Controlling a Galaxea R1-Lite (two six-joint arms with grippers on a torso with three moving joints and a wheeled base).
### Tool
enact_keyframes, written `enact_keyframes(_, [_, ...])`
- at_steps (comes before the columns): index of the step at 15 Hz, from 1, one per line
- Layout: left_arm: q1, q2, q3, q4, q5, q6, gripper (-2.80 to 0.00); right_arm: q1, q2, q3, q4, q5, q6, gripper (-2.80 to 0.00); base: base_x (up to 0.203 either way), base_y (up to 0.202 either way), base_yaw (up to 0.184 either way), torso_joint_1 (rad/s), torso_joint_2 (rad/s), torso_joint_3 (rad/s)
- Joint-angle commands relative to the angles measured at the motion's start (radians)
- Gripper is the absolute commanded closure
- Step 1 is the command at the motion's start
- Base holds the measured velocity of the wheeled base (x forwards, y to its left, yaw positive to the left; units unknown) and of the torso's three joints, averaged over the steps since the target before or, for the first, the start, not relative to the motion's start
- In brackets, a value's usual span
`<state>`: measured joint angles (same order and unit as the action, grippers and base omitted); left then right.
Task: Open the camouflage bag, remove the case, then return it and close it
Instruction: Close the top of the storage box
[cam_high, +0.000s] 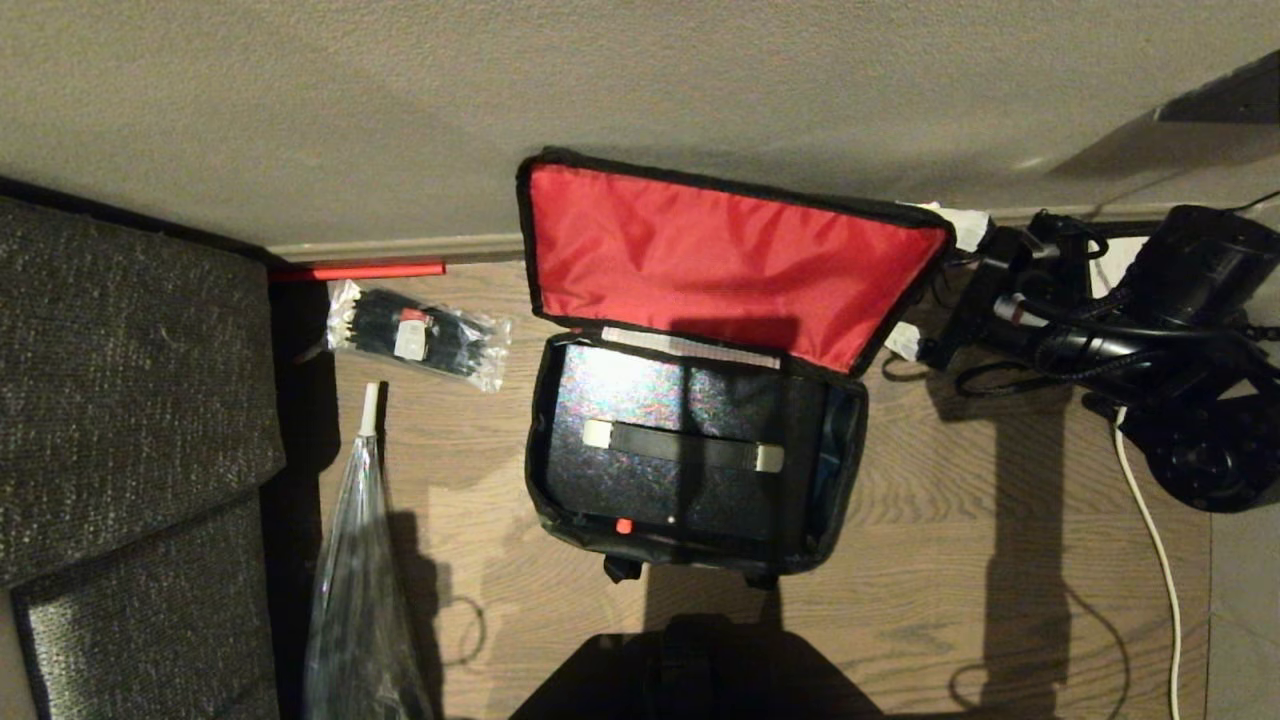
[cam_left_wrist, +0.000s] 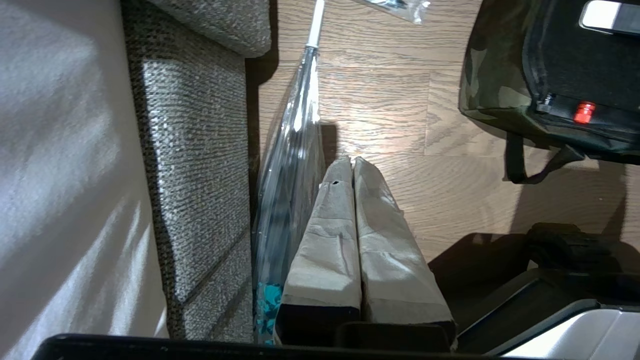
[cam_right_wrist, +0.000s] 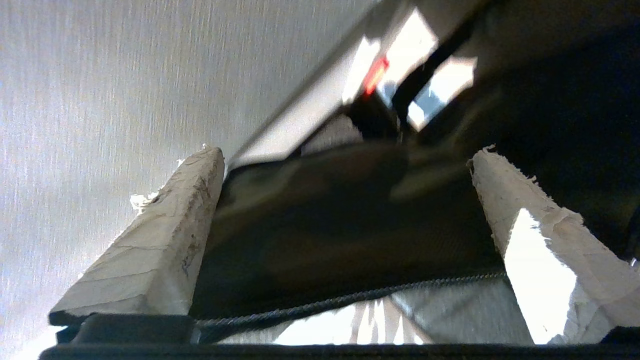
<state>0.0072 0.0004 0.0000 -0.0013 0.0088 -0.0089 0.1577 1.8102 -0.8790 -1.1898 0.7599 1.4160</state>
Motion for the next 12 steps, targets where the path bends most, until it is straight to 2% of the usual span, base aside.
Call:
enact_keyframes(1, [0.000,-0.002,0.002,0.000,0.000,0.000,0.00,0.002,-0.069,0.043,0.009,0.020,-0.005,-2.80,0.000,0.000,0.000,0.000,0.00,0.000])
enact_keyframes(3, [0.000,-0.002,0.002,0.000,0.000,0.000,0.00,0.002,-0.149,0.096,0.066,0.043,-0.071,-2.80,0.000,0.000,0.000,0.000,0.00,0.000])
enact_keyframes(5, [0.000,-0.001,0.002,0.000,0.000,0.000,0.00,0.002,-0.224,0.145,0.161,0.074,-0.172,-2.80,0.000,0.000,0.000,0.000,0.00,0.000])
enact_keyframes(8, [0.000,0.000,0.002,0.000,0.000,0.000,0.00,0.022,-0.365,0.238,0.379,0.130,-0.341,-2.80,0.000,0.000,0.000,0.000,0.00,0.000])
enact_keyframes(11, [0.000,0.000,0.002,0.000,0.000,0.000,0.00,0.061,-0.489,0.314,0.576,0.141,-0.458,-2.80,0.000,0.000,0.000,0.000,0.00,0.000])
enact_keyframes(12, [0.000,0.000,0.002,0.000,0.000,0.000,0.00,0.072,-0.543,0.354,0.668,0.142,-0.524,-2.80,0.000,0.000,0.000,0.000,0.00,0.000])
